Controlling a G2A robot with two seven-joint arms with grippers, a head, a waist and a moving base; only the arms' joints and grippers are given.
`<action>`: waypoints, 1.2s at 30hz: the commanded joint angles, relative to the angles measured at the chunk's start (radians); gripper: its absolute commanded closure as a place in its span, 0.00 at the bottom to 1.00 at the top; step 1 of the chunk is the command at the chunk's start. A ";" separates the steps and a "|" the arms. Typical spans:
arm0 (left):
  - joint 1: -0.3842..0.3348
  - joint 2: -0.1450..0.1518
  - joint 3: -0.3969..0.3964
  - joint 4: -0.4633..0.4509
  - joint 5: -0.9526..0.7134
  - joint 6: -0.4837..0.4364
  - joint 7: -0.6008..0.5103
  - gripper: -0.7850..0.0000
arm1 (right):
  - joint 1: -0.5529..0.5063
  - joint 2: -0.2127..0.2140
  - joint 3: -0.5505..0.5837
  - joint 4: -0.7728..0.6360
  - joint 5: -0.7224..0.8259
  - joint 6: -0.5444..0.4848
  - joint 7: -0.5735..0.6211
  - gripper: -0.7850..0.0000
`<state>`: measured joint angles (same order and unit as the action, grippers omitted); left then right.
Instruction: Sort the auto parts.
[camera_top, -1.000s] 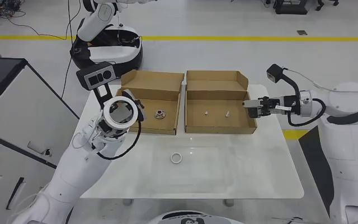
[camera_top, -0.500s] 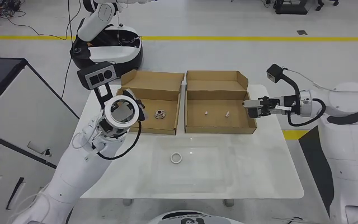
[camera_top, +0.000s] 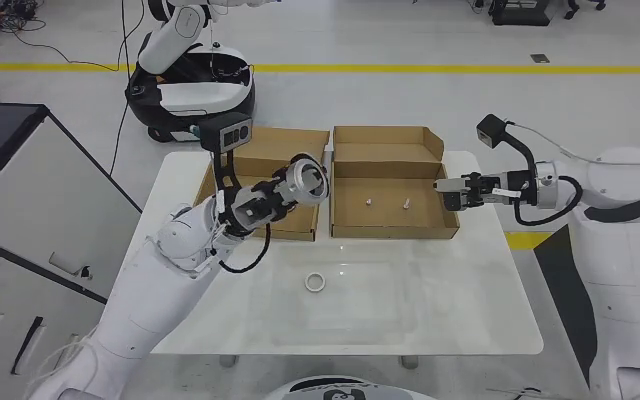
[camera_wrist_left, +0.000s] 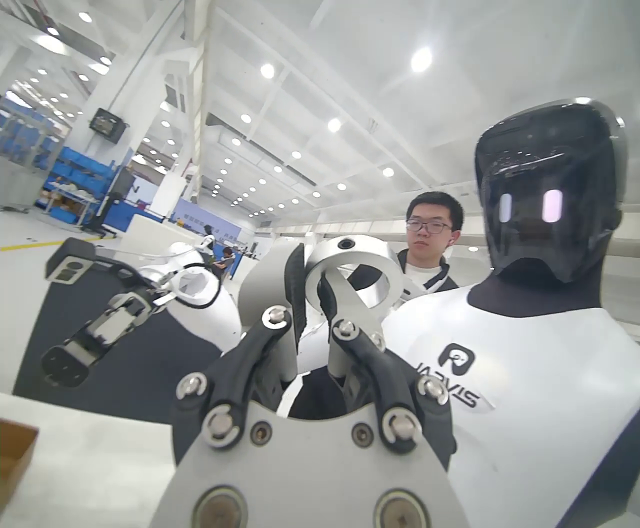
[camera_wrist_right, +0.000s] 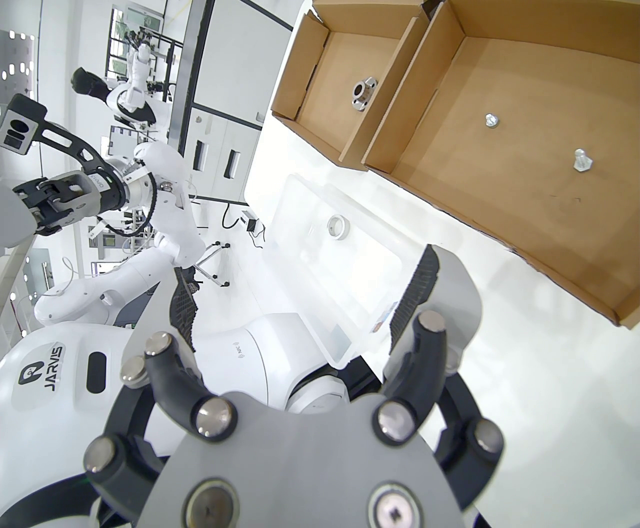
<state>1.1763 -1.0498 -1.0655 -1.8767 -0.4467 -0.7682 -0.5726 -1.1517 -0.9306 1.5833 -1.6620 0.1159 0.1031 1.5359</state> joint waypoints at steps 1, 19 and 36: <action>0.005 -0.002 -0.011 0.010 0.058 0.026 0.029 1.00 | 0.000 0.000 0.000 0.000 0.000 0.000 0.000 0.00; 0.039 -0.012 -0.061 -0.004 0.270 0.162 0.207 1.00 | 0.000 0.000 0.000 0.000 0.000 0.000 0.000 0.00; -0.042 -0.033 -0.012 0.110 0.495 0.599 0.170 1.00 | 0.000 0.000 0.000 0.000 0.000 0.000 0.000 0.00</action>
<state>1.1412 -1.0813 -1.0749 -1.7782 0.0523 -0.1806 -0.4086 -1.1517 -0.9306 1.5833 -1.6620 0.1159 0.1031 1.5359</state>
